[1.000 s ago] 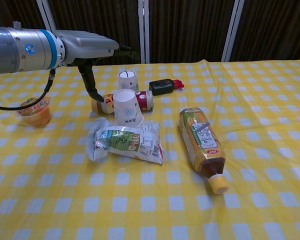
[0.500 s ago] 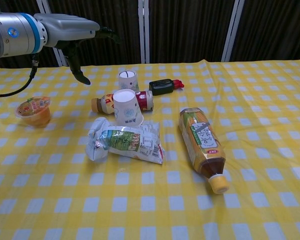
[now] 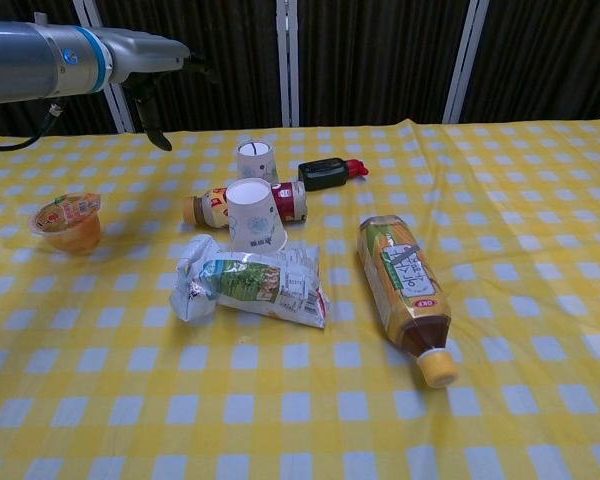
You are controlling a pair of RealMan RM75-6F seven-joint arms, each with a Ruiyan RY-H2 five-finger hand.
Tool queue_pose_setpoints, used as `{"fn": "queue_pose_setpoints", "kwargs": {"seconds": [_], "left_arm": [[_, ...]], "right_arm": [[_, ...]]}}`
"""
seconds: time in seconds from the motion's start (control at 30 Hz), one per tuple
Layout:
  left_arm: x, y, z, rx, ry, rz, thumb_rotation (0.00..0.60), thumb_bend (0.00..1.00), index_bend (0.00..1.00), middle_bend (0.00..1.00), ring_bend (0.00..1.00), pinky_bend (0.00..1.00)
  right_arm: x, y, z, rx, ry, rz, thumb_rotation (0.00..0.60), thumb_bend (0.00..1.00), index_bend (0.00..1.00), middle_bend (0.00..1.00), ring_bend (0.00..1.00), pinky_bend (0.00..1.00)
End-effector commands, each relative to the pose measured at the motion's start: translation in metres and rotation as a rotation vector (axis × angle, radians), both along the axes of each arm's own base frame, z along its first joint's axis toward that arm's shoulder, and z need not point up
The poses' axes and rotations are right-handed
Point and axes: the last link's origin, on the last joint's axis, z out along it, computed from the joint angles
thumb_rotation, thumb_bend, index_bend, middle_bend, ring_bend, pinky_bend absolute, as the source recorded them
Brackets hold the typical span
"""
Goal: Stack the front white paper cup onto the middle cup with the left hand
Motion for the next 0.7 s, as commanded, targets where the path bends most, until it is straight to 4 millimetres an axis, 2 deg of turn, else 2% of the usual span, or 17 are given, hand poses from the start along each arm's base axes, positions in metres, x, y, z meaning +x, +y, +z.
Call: {"fn": "queue_pose_setpoints", "kwargs": {"seconds": [0.03,0.23,0.37,0.57,0.7], "left_arm": [[0.007,0.011,-0.012,-0.019,-0.011,0.021,0.6,0.13,0.18,0.0,0.0,0.0],[0.016,0.026,-0.032,-0.045,-0.012,0.048,0.6,0.17,0.24,0.0,0.0,0.0],[0.022,0.031,-0.042,-0.052,-0.018,0.055,0.6,0.26,0.22,0.0,0.0,0.0],[0.032,0.036,-0.051,-0.044,-0.015,0.049,0.6,0.26,0.16,0.0,0.0,0.0],[0.038,0.038,-0.057,-0.045,-0.01,0.049,0.6,0.26,0.16,0.0,0.0,0.0]], "right_arm": [[-0.001,-0.001,-0.001,0.002,0.003,-0.006,0.6,0.04,0.0,0.0,0.0,0.0],[-0.003,-0.002,-0.003,0.007,0.007,-0.012,0.6,0.04,0.0,0.0,0.0,0.0],[-0.003,-0.002,-0.002,0.005,0.0,-0.009,0.6,0.04,0.0,0.0,0.0,0.0],[-0.001,-0.001,-0.001,0.009,-0.013,0.002,0.6,0.04,0.0,0.0,0.0,0.0],[0.0,0.0,0.002,0.004,-0.023,0.007,0.6,0.04,0.0,0.0,0.0,0.0]]}}
